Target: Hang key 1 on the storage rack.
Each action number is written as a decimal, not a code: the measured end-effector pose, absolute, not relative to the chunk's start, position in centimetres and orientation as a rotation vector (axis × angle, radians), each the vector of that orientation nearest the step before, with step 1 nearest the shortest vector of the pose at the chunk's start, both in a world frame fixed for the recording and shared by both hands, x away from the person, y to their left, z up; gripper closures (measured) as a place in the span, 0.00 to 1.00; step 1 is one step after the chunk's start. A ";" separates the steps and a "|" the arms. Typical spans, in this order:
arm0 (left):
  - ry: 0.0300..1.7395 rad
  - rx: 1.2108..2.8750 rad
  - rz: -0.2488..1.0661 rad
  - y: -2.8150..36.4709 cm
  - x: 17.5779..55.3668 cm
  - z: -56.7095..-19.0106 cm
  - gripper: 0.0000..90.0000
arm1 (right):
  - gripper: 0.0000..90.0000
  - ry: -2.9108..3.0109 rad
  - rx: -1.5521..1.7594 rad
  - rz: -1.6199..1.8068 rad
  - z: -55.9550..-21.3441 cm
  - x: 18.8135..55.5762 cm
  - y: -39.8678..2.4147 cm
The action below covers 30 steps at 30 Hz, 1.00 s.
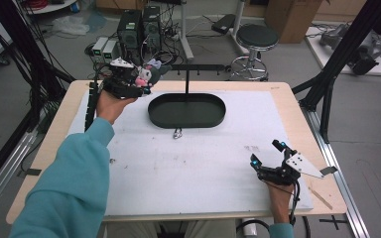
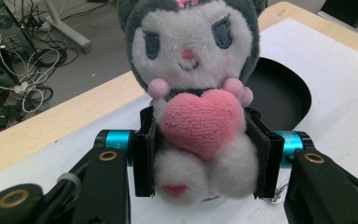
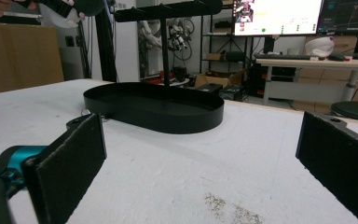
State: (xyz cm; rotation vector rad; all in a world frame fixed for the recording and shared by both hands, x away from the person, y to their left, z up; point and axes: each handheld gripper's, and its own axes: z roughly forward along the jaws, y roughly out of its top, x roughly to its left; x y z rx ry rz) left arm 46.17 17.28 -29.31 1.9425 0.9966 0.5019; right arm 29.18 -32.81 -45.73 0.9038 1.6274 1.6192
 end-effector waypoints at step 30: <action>1.039 1.921 0.537 17.6 47.3 -29.5 0.59 | 0.01 1.627 0.903 1.617 -45.7 29.2 -32.8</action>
